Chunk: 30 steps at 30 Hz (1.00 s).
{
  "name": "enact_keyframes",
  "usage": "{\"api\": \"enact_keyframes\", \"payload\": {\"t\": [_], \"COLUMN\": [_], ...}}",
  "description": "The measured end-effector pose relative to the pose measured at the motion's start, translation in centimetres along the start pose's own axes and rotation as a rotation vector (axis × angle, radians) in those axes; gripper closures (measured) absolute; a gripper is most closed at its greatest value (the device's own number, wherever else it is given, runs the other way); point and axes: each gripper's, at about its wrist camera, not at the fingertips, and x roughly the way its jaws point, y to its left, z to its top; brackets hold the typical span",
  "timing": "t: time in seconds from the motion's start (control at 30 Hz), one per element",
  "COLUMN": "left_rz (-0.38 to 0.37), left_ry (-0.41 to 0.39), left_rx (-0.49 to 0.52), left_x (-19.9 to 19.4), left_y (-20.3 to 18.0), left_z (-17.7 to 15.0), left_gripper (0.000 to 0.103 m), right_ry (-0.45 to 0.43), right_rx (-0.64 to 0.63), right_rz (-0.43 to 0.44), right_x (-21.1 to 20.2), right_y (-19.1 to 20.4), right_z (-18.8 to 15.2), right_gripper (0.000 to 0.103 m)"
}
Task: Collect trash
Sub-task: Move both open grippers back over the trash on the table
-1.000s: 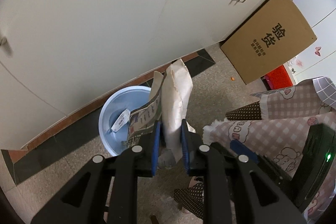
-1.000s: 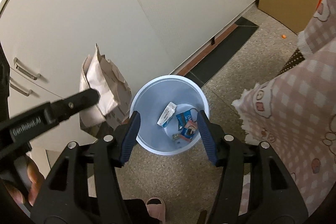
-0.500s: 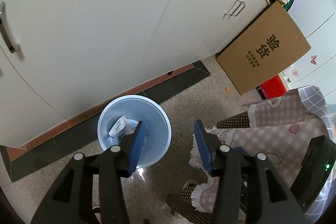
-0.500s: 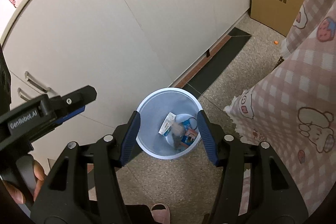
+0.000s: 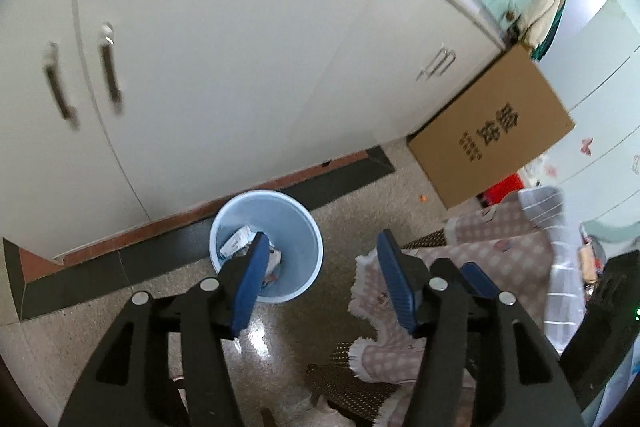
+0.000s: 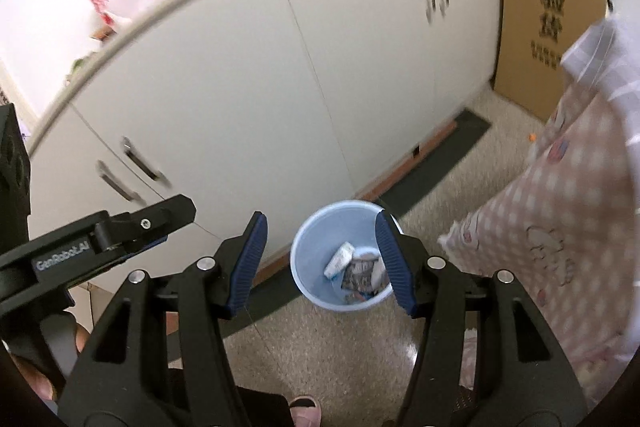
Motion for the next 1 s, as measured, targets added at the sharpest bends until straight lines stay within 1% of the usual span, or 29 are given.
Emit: {"api": "enact_keyframes", "payload": {"t": [0.1, 0.23, 0.33, 0.37, 0.43, 0.47, 0.6, 0.73, 0.77, 0.87, 1.0], "left_rz": [-0.003, -0.062, -0.088, -0.101, -0.119, -0.136, -0.191, -0.257, -0.277, -0.306, -0.339], "left_ry": [-0.055, -0.094, -0.123, -0.133, -0.136, -0.13, -0.094, -0.046, -0.031, 0.004, 0.06], "left_rx": [0.006, 0.008, 0.043, 0.067, 0.1, 0.128, 0.211, 0.304, 0.328, 0.391, 0.443], "left_x": [-3.2, -7.0, -8.7, -9.3, -9.7, -9.8, -9.1, -7.7, -7.1, -5.3, -2.8], "left_y": [-0.9, -3.1, -5.5, -6.9, -8.9, -10.5, -15.5, -21.1, -22.8, -27.0, -31.2], "left_z": [0.1, 0.3, -0.1, -0.3, -0.9, -1.3, -2.9, -4.6, -5.2, -6.4, -7.4], "left_gripper": [0.046, 0.044, 0.041, 0.041, 0.041, 0.04, 0.04, 0.04, 0.04, 0.04, 0.04], "right_ry": [-0.064, -0.139, -0.187, -0.2, -0.236, -0.25, -0.308, -0.354, -0.361, -0.386, -0.399], "right_rx": [-0.021, -0.017, 0.02, 0.031, 0.064, 0.078, 0.146, 0.24, 0.257, 0.322, 0.394], "right_rz": [0.006, 0.0, -0.015, -0.02, -0.034, -0.043, -0.1, -0.177, -0.189, -0.235, -0.279], "right_x": [-3.4, -7.9, -11.6, -12.6, -15.0, -16.0, -19.8, -23.6, -24.2, -26.2, -27.9], "right_y": [1.1, 1.2, -0.4, -0.9, -2.6, -3.3, -8.1, -14.3, -15.5, -19.6, -24.6], "right_z": [0.6, 1.4, 1.7, 1.7, 1.6, 1.5, 1.5, 0.6, 0.6, 0.1, -0.1], "right_gripper": [0.044, 0.042, 0.041, 0.041, 0.04, 0.039, 0.039, 0.039, 0.039, 0.039, 0.039]}}
